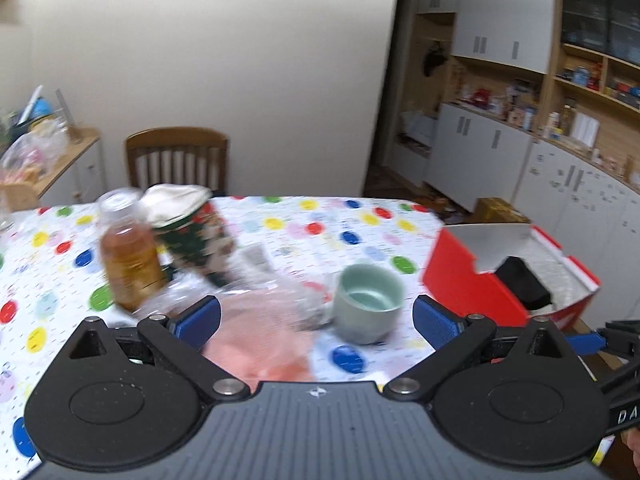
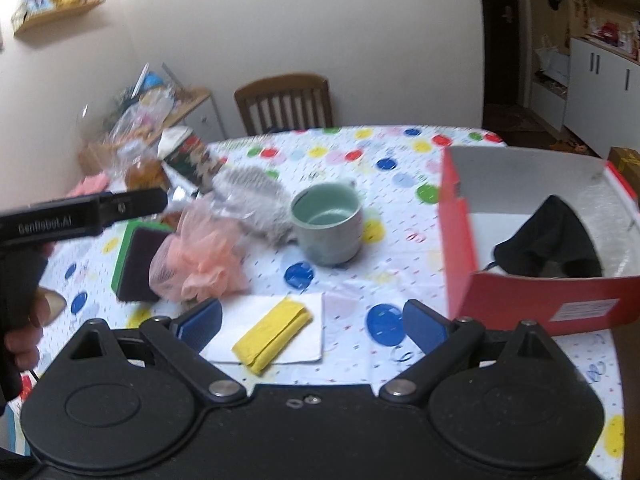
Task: Organize soft objects
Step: 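Move the right tool to the yellow cloth and left tool to the sponge, then grasp the yellow cloth with the right tool while the left tool grasps the green sponge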
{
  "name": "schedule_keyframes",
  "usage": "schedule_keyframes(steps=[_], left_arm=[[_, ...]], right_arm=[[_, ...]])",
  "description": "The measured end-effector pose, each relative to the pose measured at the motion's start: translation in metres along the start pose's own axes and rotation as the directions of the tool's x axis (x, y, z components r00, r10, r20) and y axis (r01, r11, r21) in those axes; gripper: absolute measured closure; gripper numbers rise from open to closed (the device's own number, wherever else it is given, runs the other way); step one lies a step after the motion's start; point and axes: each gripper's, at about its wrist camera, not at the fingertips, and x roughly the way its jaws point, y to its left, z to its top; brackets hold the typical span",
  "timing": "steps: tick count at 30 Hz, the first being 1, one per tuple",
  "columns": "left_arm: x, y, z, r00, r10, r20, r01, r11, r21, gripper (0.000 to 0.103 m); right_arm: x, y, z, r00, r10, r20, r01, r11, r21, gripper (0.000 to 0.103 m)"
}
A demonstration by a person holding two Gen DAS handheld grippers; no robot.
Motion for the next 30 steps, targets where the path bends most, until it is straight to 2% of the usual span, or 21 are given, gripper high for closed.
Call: schedule_keyframes(steps=[5, 11, 17, 23, 28, 30], left_arm=[[0.005, 0.036, -0.012, 0.999, 0.026, -0.029, -0.028, 0.999, -0.047, 0.000], [0.009, 0.064, -0.028, 0.994, 0.099, -0.037, -0.101, 0.994, -0.049, 0.000], [0.021, 0.086, -0.040, 0.985, 0.155, -0.070, -0.158, 0.987, -0.041, 0.000], [0.031, 0.107, -0.051, 0.979, 0.182, -0.092, -0.189, 0.979, -0.074, 0.000], [0.040, 0.115, -0.056, 0.968, 0.220, -0.119, -0.231, 0.969, -0.091, 0.001], [0.041, 0.117, -0.057, 0.970, 0.209, -0.125, -0.222, 0.970, -0.101, 0.001]], right_arm=[[0.029, 0.020, -0.003, 0.998, -0.016, -0.055, 0.014, 0.999, -0.038, 0.007], [0.063, 0.039, -0.003, 0.994, -0.023, -0.111, 0.017, 0.998, -0.061, 0.009], [0.097, 0.046, -0.004, 0.983, -0.052, -0.177, 0.045, 0.998, -0.044, 0.017], [0.125, 0.052, -0.006, 0.965, -0.072, -0.250, 0.068, 0.997, -0.025, 0.025], [0.143, 0.052, -0.006, 0.945, -0.117, -0.304, 0.129, 0.991, 0.020, 0.030], [0.147, 0.052, -0.006, 0.941, -0.123, -0.316, 0.141, 0.989, 0.035, 0.034]])
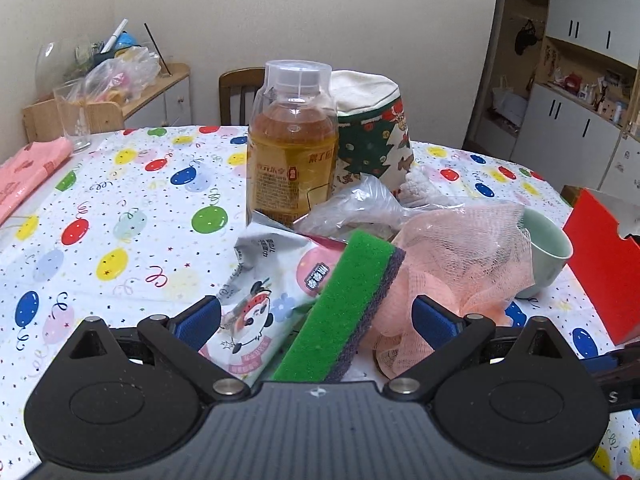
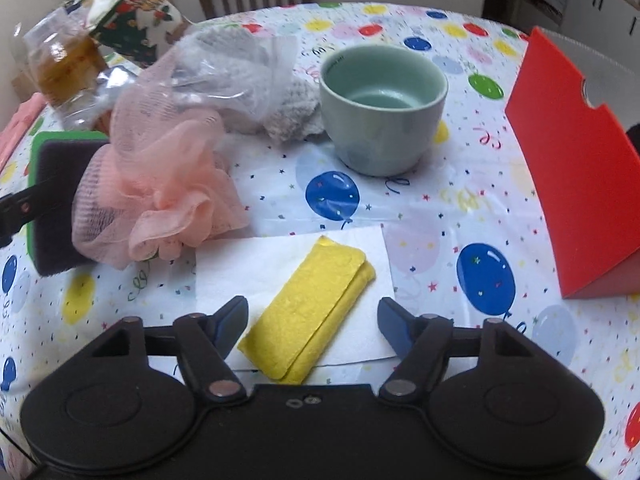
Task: Organize soft objects
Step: 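Grasp the yellow cloth with the right tool while the left tool grasps the green sponge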
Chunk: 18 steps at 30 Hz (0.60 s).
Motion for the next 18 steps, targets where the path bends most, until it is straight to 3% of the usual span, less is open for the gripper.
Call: schedule_keyframes(steps=[3, 7, 11, 13, 15, 18], left_arm=[[0.000, 0.000, -0.002, 1.000, -0.019, 0.003, 0.019, 1.000, 0.004, 0.005], [0.000, 0.001, -0.002, 0.999, -0.049, -0.004, 0.049, 0.999, -0.002, 0.032], [-0.001, -0.002, -0.003, 0.998, -0.058, -0.006, 0.058, 0.998, 0.011, 0.045], [-0.002, -0.004, -0.003, 0.998, -0.063, 0.000, 0.063, 0.998, 0.019, 0.058], [-0.003, -0.006, -0.003, 0.998, -0.063, 0.002, 0.063, 0.998, 0.032, 0.065], [-0.003, -0.009, -0.004, 0.998, -0.055, 0.001, 0.055, 0.997, 0.052, 0.067]], right_arm=[[0.003, 0.003, 0.002, 1.000, -0.010, -0.014, 0.010, 1.000, 0.015, 0.039], [0.005, 0.004, 0.002, 0.999, -0.017, -0.032, 0.018, 0.999, 0.027, 0.046], [0.005, 0.007, 0.003, 0.999, -0.018, -0.033, 0.019, 1.000, 0.020, 0.050], [0.005, 0.007, 0.004, 0.999, -0.018, -0.034, 0.018, 1.000, 0.023, 0.051], [0.005, 0.006, 0.004, 0.999, -0.015, -0.032, 0.016, 0.999, 0.028, 0.053], [0.003, 0.005, 0.003, 1.000, -0.014, -0.025, 0.015, 0.999, 0.032, 0.057]])
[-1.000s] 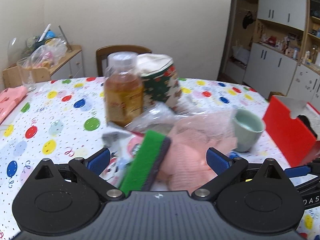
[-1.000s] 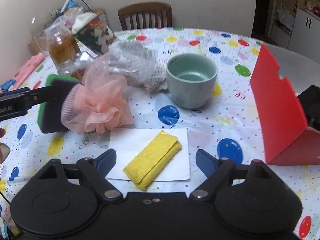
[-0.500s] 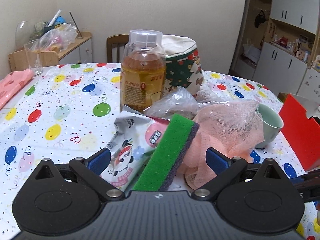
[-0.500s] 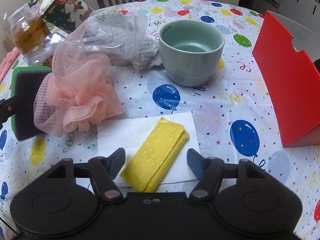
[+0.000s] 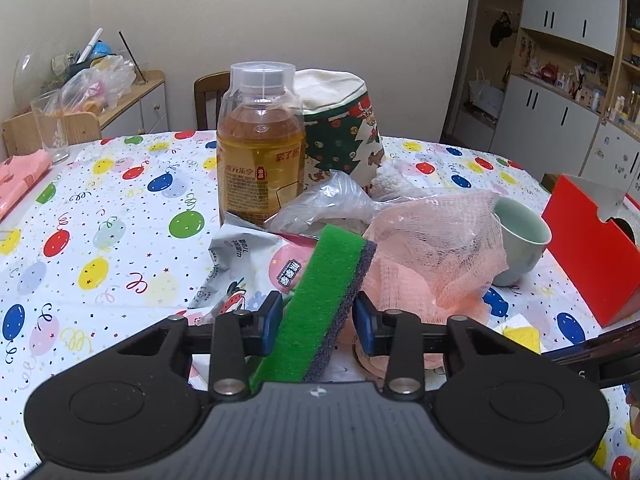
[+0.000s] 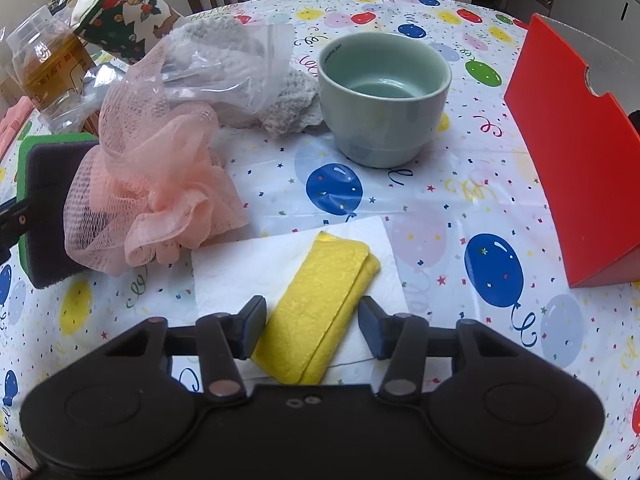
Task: Organize soft objects
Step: 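Grasp the yellow cloth with the right tool while the left tool grasps the green sponge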
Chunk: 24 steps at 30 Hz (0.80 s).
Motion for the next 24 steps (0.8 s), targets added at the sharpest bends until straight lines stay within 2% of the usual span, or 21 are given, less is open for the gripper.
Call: schedule_keyframes(steps=[7, 8, 11, 14, 22, 24], left_arm=[[-0.002, -0.003, 0.001, 1.000, -0.006, 0.003, 0.006, 1.000, 0.013, 0.072], [-0.003, -0.003, 0.001, 1.000, -0.007, 0.005, 0.007, 1.000, 0.012, 0.072], [-0.007, -0.003, 0.002, 1.000, -0.014, 0.014, 0.014, 1.000, 0.001, 0.072], [-0.012, -0.004, 0.004, 1.000, -0.022, 0.020, 0.022, 1.000, -0.005, 0.072], [-0.023, -0.006, 0.006, 1.000, -0.015, 0.025, 0.016, 1.000, -0.024, 0.072], [-0.028, -0.008, 0.006, 0.999, -0.015, 0.029, 0.016, 1.000, -0.024, 0.072]], right_arm=[[-0.006, -0.004, -0.003, 1.000, 0.020, 0.019, -0.020, 1.000, -0.001, 0.062], [-0.008, -0.004, -0.003, 0.999, 0.023, 0.025, -0.023, 1.000, -0.004, 0.065], [-0.017, -0.007, -0.003, 0.997, 0.039, 0.061, -0.039, 0.999, -0.002, 0.085], [-0.018, -0.009, -0.002, 0.997, 0.060, 0.039, -0.060, 0.998, -0.006, 0.086], [-0.015, -0.013, -0.005, 0.998, 0.046, 0.032, -0.046, 0.999, -0.014, 0.085], [-0.014, -0.012, -0.005, 0.998, 0.044, 0.033, -0.043, 0.999, -0.019, 0.080]])
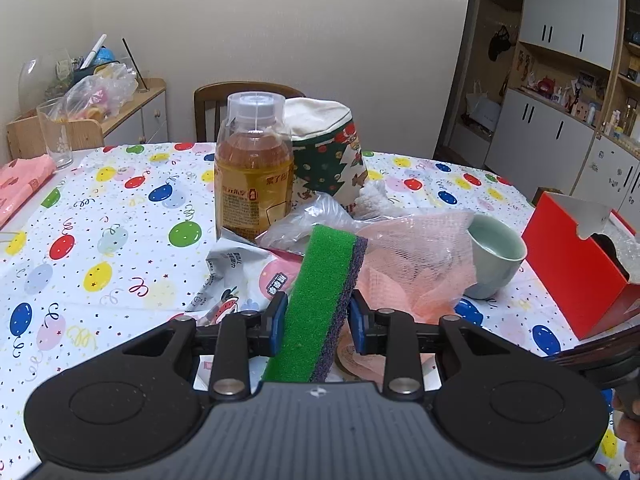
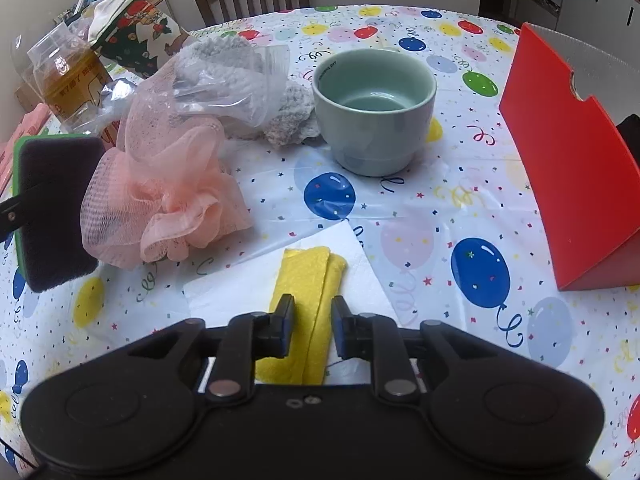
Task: Organize soft objects
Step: 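Grasp the yellow cloth with the right tool while the left tool grasps the green sponge, then carry the yellow cloth and green sponge with both tools into the red box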
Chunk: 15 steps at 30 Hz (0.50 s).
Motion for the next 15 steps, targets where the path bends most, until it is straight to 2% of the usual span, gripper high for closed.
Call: schedule_keyframes(steps=[4, 6, 10, 15], left_arm=[[-0.007, -0.002, -0.001, 1.000, 0.009, 0.005, -0.009, 1.000, -0.002, 0.072], [-0.011, -0.001, -0.001, 1.000, 0.013, 0.006, -0.013, 1.000, -0.009, 0.072], [-0.019, 0.000, -0.002, 1.000, 0.025, 0.010, -0.024, 1.000, -0.017, 0.072], [-0.028, 0.001, -0.004, 0.999, 0.037, 0.014, -0.037, 0.999, -0.022, 0.072]], right_arm=[[0.004, 0.005, 0.001, 1.000, -0.006, -0.010, 0.005, 1.000, -0.009, 0.067], [0.010, 0.009, -0.001, 0.999, -0.004, -0.037, 0.003, 1.000, -0.021, 0.052], [0.017, 0.023, -0.006, 0.999, -0.035, -0.032, 0.032, 0.996, -0.088, 0.051], [0.015, 0.027, -0.009, 0.997, -0.076, -0.009, 0.074, 0.990, -0.124, 0.062]])
